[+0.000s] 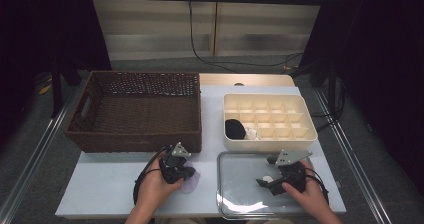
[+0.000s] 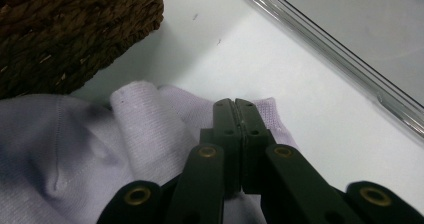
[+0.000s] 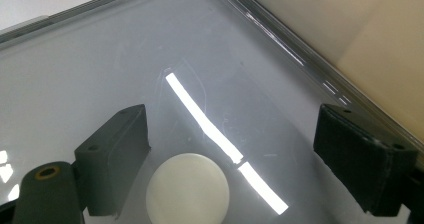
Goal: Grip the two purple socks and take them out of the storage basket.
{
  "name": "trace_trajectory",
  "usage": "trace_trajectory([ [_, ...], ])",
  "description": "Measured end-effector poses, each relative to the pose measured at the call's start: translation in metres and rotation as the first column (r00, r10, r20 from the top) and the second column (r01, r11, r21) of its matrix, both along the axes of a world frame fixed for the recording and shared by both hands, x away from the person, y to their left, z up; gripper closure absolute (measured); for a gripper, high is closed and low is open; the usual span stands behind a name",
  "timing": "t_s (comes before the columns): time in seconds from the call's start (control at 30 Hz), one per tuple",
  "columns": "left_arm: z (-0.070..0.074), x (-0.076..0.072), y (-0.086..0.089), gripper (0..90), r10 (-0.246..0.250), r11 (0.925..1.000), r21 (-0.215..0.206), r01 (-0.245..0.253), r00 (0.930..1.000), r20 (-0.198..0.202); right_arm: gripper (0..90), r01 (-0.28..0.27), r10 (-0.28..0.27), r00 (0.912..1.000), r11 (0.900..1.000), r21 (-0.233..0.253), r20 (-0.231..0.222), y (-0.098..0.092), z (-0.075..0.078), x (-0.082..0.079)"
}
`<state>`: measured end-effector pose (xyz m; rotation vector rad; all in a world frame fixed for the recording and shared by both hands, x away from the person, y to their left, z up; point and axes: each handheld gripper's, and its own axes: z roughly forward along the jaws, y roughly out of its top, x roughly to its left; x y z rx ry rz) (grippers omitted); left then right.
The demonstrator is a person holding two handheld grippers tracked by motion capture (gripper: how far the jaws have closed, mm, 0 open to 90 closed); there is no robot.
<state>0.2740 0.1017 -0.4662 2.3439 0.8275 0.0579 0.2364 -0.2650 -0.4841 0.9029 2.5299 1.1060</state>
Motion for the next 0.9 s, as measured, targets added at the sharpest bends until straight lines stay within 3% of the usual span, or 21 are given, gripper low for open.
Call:
trace_trajectory([
  [0.13, 0.001, 0.002, -0.001, 90.0, -0.005, 1.0, -0.003, 0.005, 0.9999, -0.015, 14.0, 0.0, 0.0, 1.0, 1.0, 0.0, 0.0, 0.0, 0.0, 0.0],
  [0.17, 0.002, 0.003, -0.003, 90.0, -0.011, 0.9987, -0.05, 0.009, 0.9991, -0.04, 14.0, -0.001, 0.001, 1.0, 1.0, 0.0, 0.0, 0.0, 0.0, 0.0],
  [0.23, 0.002, 0.002, -0.006, 90.0, -0.01, 0.9982, -0.059, 0.008, 0.9994, -0.034, 14.0, -0.003, 0.003, 1.0, 1.0, -0.001, 0.0, 0.0, 0.0, 0.0],
  [0.27, 0.006, 0.002, -0.009, 90.0, -0.033, 0.9975, -0.064, 0.031, 0.9991, -0.027, 14.0, 0.0, 0.0, 1.0, 1.0, 0.0, 0.0, 0.0, 0.0, 0.0],
  [0.4, 0.014, 0.001, -0.007, 90.0, -0.026, 0.9963, -0.082, 0.024, 0.9996, -0.014, 14.0, -0.001, 0.001, 1.0, 1.0, 0.0, 0.001, 0.0, 0.0, 0.0],
  [0.5, 0.022, 0.0, 0.005, 90.0, 0.006, 0.9953, -0.097, -0.007, 0.9999, -0.014, 14.0, -0.001, 0.001, 1.0, 1.0, 0.0, 0.001, 0.0, 0.0, 0.0],
  [0.57, 0.03, 0.001, 0.023, 90.0, 0.045, 0.9895, -0.137, -0.046, 0.999, -0.008, 14.0, -0.001, 0.001, 1.0, 1.0, 0.0, 0.001, 0.0, 0.0, 0.0],
  [0.7, 0.036, 0.002, 0.047, 90.0, 0.101, 0.9823, -0.158, -0.1, 0.9949, -0.005, 14.0, -0.002, 0.002, 1.0, 1.0, -0.002, -0.002, 0.0, 0.0, 0.0],
  [0.87, 0.033, 0.0, 0.065, 90.0, 0.136, 0.9806, -0.139, -0.139, 0.9903, -0.024, 14.0, -0.002, 0.002, 1.0, 1.0, -0.002, -0.003, 0.0, 0.0, 0.0],
  [0.9, 0.028, 0.0, 0.07, 90.0, 0.144, 0.9829, -0.111, -0.147, 0.989, -0.033, 14.0, -0.002, 0.002, 1.0, 1.0, -0.002, -0.003, 0.0, 0.0, 0.0],
])
